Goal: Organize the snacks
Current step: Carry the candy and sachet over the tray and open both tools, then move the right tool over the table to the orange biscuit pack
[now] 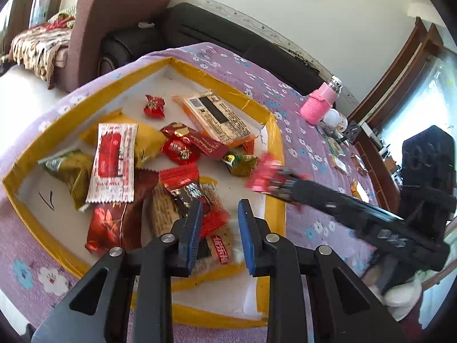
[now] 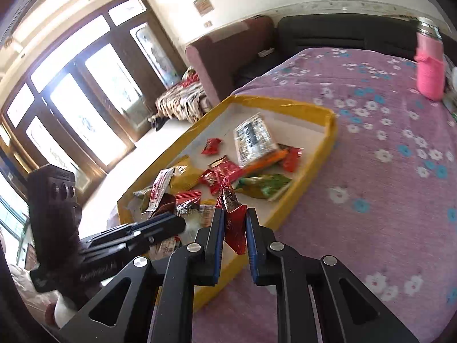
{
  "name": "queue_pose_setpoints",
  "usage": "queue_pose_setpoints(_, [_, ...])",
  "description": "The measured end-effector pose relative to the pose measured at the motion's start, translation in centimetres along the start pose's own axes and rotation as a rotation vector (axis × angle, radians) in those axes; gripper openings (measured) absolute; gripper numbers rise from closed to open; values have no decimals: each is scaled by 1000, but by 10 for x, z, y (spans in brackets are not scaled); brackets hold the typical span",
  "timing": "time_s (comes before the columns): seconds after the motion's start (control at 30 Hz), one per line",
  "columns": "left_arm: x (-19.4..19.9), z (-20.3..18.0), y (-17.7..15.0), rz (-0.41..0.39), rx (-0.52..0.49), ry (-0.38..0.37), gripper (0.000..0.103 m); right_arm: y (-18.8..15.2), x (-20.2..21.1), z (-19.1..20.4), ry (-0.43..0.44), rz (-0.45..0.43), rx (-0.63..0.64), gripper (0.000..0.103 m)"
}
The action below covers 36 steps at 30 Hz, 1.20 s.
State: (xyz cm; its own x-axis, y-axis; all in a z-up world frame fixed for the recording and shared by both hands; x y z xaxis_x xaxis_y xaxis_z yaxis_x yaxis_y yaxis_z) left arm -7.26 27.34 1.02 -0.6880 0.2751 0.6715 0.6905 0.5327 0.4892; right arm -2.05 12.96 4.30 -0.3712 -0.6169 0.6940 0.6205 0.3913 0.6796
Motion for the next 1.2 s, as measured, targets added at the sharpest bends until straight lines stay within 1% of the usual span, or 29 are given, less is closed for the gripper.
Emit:
queue_pose_setpoints(0.07, [5,4,2,-8,17,-5,29,3,-17,6,-17,21,9,22])
queue_pose_setpoints(0.13, [14,7,4,-29,31,-11,35,3,-25,4,-53,15,3,23])
queue_pose_setpoints(0.17, [18,7,5,-39,32,-11,40,4,-25,2,-56,9,-8,27])
queue_pose_setpoints(0.2, [25,7,6,-59,29,-8,45,3,-23,0,-47,-4,-25,30])
queue_pose_setpoints(0.27, [32,6,7,-83,19,2,50,2,-11,-5,-43,-44,-57,40])
queue_pose_setpoints(0.33, [38,0,6,-113,0,22,52,2,3,-9,-66,-70,-67,41])
queue_pose_setpoints(0.4, [43,-8,3,-145,-30,61,58,-1,18,-11,-83,-98,-71,42])
queue_pose_setpoints(0.43, [45,-15,1,-168,-53,101,61,-4,28,-12,-95,-116,-75,46])
queue_pose_setpoints(0.47, [46,-19,-1,-184,-71,134,69,-8,36,-12,-107,-132,-79,51])
queue_pose_setpoints(0.5, [48,-26,-5,-212,-103,189,75,-13,44,-11,-120,-149,-83,52])
queue_pose_setpoints(0.57, [50,-34,-10,-249,-147,256,77,-25,58,-8,-157,-182,-83,57])
queue_pose_setpoints(0.6, [51,-41,-14,-267,-177,290,78,-33,63,-6,-185,-193,-80,57])
queue_pose_setpoints(0.63, [52,-45,-17,-274,-194,301,79,-36,66,-5,-203,-198,-79,58])
queue_pose_setpoints(0.73, [52,-53,-25,-264,-221,298,80,-54,74,-2,-254,-199,-76,63])
queue_pose_setpoints(0.8, [53,-57,-29,-260,-239,306,80,-63,78,-2,-271,-198,-76,64])
queue_pose_setpoints(0.9, [53,-65,-36,-247,-258,303,80,-76,84,-1,-274,-187,-77,65])
queue_pose_setpoints(1.2, [58,-85,-52,-224,-298,272,80,-92,100,1,-287,-197,-68,68])
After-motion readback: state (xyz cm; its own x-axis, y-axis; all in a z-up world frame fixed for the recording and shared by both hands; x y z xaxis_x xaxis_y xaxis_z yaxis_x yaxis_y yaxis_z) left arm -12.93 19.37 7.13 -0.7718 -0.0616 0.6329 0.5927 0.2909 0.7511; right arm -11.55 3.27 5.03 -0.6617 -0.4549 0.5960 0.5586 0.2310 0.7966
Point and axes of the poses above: each gripper's, at about its wrist camera, not at the fingertips, and x roughly against the way its jaws point, z to its left, y to its top, the point moved 4 cm from there along -x, roughly the way its jaws point, and after that the axes turned 10 degrees about x, right-handed, at the moved point
